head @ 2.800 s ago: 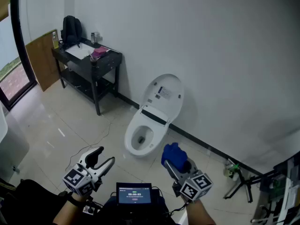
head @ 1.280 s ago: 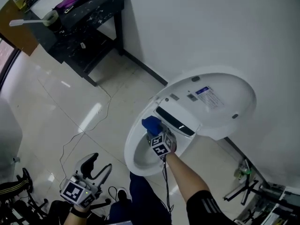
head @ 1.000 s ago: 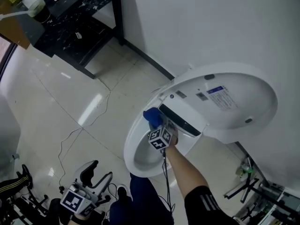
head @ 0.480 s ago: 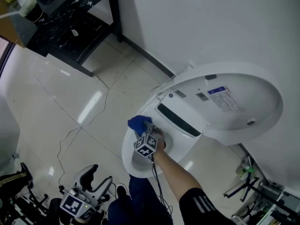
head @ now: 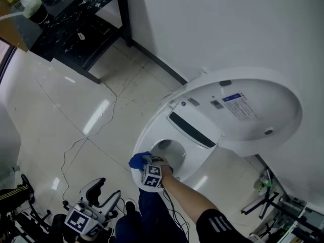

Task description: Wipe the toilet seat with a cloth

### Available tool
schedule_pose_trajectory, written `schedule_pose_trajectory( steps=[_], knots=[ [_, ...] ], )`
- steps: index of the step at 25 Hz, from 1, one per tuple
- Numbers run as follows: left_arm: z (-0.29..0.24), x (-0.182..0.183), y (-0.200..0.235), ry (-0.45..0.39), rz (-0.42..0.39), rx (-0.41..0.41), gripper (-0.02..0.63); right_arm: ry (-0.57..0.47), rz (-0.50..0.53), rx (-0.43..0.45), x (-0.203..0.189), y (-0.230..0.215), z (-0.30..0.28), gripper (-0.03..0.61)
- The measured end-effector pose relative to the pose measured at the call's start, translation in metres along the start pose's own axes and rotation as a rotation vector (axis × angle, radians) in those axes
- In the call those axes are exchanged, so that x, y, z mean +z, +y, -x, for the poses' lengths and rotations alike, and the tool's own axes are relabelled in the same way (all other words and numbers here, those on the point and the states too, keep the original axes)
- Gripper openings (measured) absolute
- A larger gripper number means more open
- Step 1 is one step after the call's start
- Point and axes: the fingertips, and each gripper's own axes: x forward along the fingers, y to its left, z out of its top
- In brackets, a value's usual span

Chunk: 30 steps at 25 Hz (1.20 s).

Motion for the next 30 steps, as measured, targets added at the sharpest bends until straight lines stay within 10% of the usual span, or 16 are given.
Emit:
schedule_pose_trajectory(
  steps=[10,15,30],
  knots=[
    [0.021,0.019,-0.005,-0.041,-0.034,-0.005,0.259,-0.427,-0.530,-0.244,0.046,-0.098,0.150,0.244],
    [0.044,0.033,-0.030,-0.075,-0.084,-0.046,0.259,-0.643,-0.557,-0.379,0.079,-0.087,0.268,0.244],
    [0.257,0.003,-0.164,-0.240,-0.284,-0.189,0.259,-0.867,-0.612,-0.620,0.103,0.191,0.481,0.244]
  ],
)
